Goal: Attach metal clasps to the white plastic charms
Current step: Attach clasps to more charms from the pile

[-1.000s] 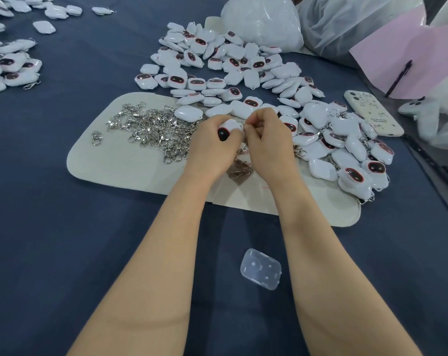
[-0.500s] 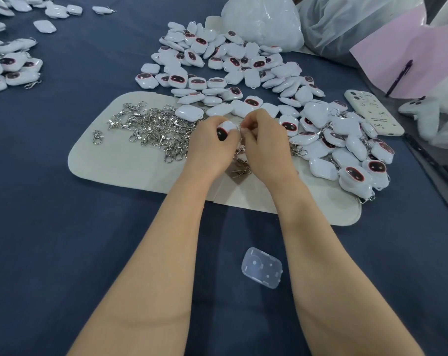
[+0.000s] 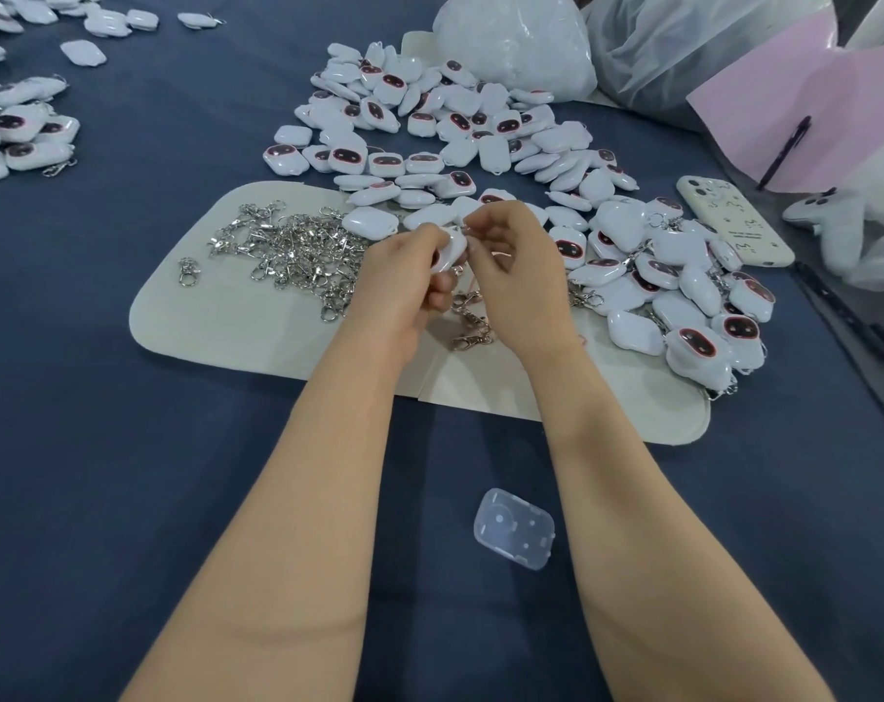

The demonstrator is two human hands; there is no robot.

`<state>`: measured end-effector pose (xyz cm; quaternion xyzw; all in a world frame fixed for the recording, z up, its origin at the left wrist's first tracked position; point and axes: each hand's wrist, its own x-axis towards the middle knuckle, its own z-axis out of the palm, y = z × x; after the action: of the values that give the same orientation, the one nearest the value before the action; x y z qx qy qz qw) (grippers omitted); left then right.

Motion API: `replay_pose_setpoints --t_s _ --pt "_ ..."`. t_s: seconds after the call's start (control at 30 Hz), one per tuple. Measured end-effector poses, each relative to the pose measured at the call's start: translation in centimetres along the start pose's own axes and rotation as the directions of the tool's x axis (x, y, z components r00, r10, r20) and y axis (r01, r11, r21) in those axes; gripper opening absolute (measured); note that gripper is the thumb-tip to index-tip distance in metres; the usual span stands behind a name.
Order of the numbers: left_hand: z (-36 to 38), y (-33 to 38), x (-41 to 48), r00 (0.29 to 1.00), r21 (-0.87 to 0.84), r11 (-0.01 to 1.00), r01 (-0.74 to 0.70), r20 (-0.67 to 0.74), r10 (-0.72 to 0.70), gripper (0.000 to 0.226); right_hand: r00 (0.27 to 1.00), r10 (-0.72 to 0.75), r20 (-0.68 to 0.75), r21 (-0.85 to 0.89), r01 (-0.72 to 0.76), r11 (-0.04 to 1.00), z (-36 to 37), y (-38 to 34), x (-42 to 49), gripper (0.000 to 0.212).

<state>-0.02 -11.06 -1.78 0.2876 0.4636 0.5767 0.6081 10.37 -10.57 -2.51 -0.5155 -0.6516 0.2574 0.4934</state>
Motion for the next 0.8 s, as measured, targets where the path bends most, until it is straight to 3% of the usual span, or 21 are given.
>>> replay_pose_setpoints --t_s 0.2,0.3,0.47,0.63,0.7,0.8 --pt "0.4 0.5 -0.5 0.972 -0.216 0.956 0.199 0.171 -0.164 0.018 0.989 -0.007 -0.148 0.09 0.021 0.996 0.2 -0.3 0.2 0.017" --pt "0.4 0.6 -0.7 0.962 -0.247 0.941 0.232 0.2 -0.185 0.018 0.986 -0.034 -0.166 0.042 0.041 0.998 0.3 -0.3 0.2 0.017" --pt "0.4 0.5 -0.7 0.986 -0.205 0.969 0.141 0.122 -0.117 0.018 0.985 -0.101 -0.138 -0.129 0.084 0.988 0.2 0.2 0.1 0.017" --pt "0.1 -0.2 -0.5 0.997 0.095 0.994 -0.061 -0.038 0.065 0.015 0.993 -0.108 -0.037 -0.216 0.098 0.971 -0.2 0.2 0.2 0.018" --pt "0.1 -0.4 -0.4 0.991 0.186 0.976 -0.114 -0.046 0.124 0.014 0.997 -0.072 -0.016 -0.182 0.068 0.981 -0.2 0.0 0.1 0.018" --pt "0.2 -0.2 -0.5 0.994 0.087 0.992 -0.09 -0.053 0.094 0.015 0.999 0.044 -0.005 0.015 -0.044 0.999 -0.2 -0.3 0.1 0.015"
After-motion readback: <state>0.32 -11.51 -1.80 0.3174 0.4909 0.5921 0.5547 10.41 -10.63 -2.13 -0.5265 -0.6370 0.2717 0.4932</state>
